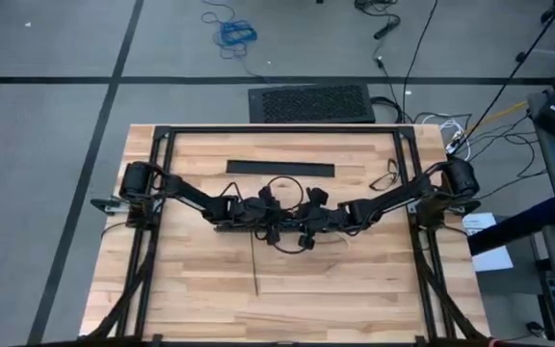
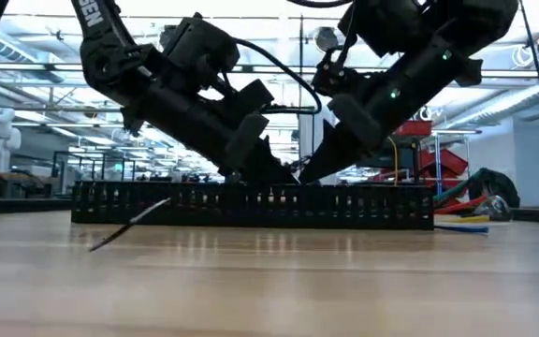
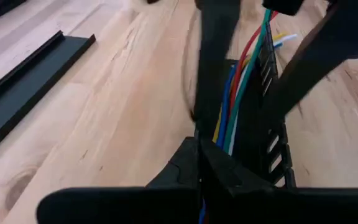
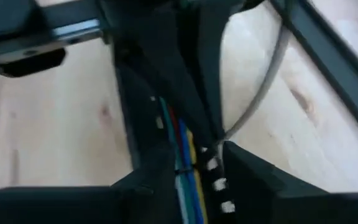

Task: Ziptie cables
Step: Put the ziptied cables into a black cable duct

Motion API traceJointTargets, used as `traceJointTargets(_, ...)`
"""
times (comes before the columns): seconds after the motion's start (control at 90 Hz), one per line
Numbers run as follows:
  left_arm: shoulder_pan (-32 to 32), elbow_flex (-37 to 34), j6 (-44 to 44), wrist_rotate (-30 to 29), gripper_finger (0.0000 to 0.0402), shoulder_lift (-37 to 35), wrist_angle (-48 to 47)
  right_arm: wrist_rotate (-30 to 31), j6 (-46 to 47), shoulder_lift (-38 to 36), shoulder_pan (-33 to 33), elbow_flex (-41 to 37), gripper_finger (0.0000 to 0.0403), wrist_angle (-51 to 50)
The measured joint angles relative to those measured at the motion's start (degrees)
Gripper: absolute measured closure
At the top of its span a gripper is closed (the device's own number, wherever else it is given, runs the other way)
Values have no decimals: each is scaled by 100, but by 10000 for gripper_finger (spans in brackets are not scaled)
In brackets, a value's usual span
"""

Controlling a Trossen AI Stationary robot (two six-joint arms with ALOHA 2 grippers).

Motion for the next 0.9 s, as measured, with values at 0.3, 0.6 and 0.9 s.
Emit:
traceJointTargets(0.3, -41, -2, -35, -29, 400, 4, -8, 54, -210, -2, -297, 0, 281, 83)
traceJointTargets(0.6, -171, -2, -27, -121, 400, 7, -4, -248, -279, -9, -385, 0, 398, 72)
traceJointTargets(0.9, -390, -2, 4, -376, 401, 9, -71, -330, -203, 107, -418, 11, 402, 36)
